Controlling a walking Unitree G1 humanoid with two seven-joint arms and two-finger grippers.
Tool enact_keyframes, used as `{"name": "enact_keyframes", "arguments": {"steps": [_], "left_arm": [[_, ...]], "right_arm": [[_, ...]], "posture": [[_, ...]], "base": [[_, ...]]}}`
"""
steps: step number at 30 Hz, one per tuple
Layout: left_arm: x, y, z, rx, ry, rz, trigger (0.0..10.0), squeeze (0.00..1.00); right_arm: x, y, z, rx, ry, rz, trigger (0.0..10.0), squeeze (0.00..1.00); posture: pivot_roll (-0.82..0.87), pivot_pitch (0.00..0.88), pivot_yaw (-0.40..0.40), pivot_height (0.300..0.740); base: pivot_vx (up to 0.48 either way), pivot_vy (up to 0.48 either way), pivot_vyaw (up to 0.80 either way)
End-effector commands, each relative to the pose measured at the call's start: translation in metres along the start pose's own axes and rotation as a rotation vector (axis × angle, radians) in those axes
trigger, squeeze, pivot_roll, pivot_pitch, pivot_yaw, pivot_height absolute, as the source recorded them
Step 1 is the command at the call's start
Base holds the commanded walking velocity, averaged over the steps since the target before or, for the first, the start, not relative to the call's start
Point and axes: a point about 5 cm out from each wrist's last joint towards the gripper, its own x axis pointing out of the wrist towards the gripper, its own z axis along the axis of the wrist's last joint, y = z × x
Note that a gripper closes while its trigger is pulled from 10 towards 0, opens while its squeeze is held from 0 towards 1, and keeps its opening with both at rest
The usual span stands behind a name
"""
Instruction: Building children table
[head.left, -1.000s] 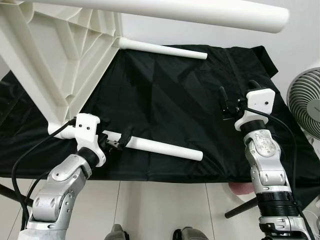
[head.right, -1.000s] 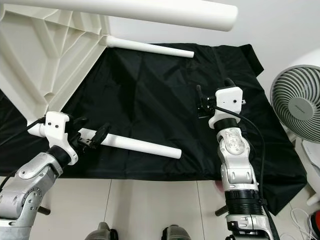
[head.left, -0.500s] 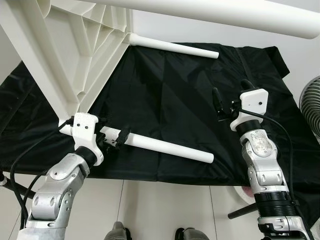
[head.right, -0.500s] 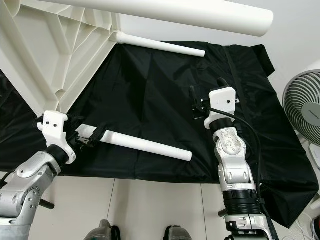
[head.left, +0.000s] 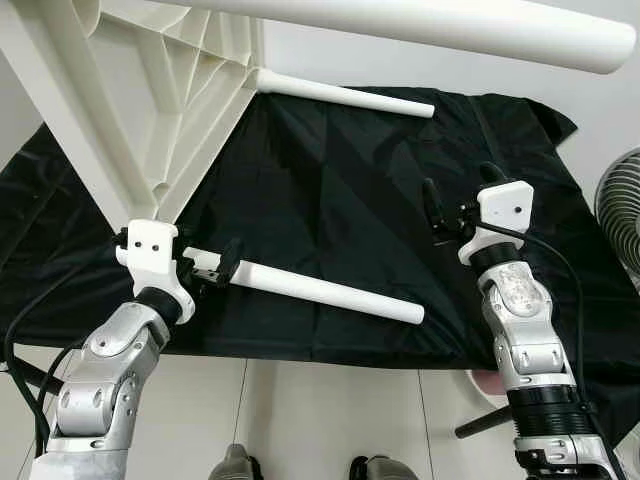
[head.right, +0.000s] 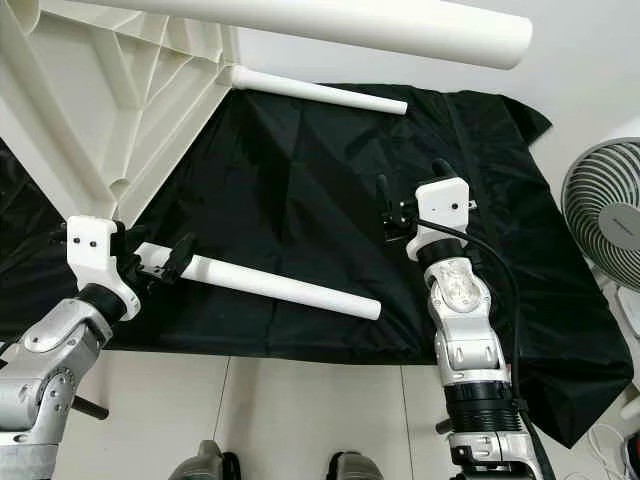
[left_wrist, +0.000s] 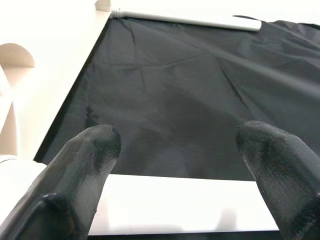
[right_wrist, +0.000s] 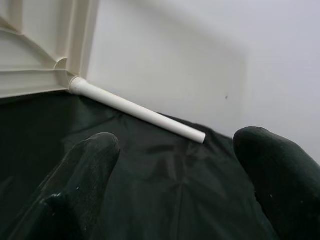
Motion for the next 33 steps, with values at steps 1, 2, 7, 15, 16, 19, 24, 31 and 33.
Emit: {"name": "enact_keyframes", "arguments": {"steps": [1,2,7,15,16,19,24,31,33], "left_arm": [[-0.002,0.002,-0.003,0.02,0.019,0.024,10.0,0.0],[-0.002,0.002,-0.007,0.024,0.035,0.023,10.0,0.0],[-0.005,0.001,-0.02,-0.023,0.077,0.042,10.0,0.0],[-0.016,0.024,-0.006,-0.17,0.035,0.182,10.0,0.0],[-0.019,0.026,-0.006,-0.19,0.031,0.199,10.0,0.0],[-0.023,0.028,-0.008,-0.202,0.038,0.219,10.0,0.0],[-0.027,0.023,-0.02,-0.212,0.076,0.227,10.0,0.0],[-0.017,0.022,-0.018,-0.195,0.083,0.182,10.0,0.0],[-0.016,0.022,-0.016,-0.193,0.084,0.178,10.0,0.0]], "right_arm": [[-0.002,0.005,0.004,-0.047,-0.028,0.034,10.0,0.0],[-0.003,0.006,0.007,-0.054,-0.042,0.035,10.0,0.0],[-0.008,0.002,0.02,-0.044,-0.102,0.007,10.0,0.0],[-0.024,0.005,0.038,-0.163,-0.208,-0.006,10.0,0.0],[-0.026,0.007,0.04,-0.173,-0.223,-0.004,10.0,0.0],[-0.029,0.009,0.042,-0.2,-0.244,-0.002,10.0,0.0],[-0.041,0.02,0.046,-0.385,-0.326,-0.034,10.0,0.0],[-0.039,0.026,0.076,-0.525,-0.534,-0.1,10.0,0.0],[-0.039,0.027,0.078,-0.553,-0.563,-0.103,10.0,0.0]], "posture": [[-0.01,0.142,0.04,0.74],[-0.01,0.145,0.039,0.74],[-0.01,0.15,0.042,0.74],[0.0,0.167,0.042,0.74],[0.0,0.167,0.042,0.74],[0.0,0.17,0.039,0.74],[0.01,0.172,0.03,0.74],[-0.01,0.176,0.053,0.74],[-0.01,0.176,0.053,0.74]], "base": [[0.0,0.0,0.0],[0.0,0.0,0.0],[0.0,0.0,0.0],[0.0,0.0,0.0],[0.0,0.0,0.0],[0.0,0.0,0.0],[0.0,0.0,0.0],[0.0,0.0,0.0],[0.0,0.0,0.0]]}}
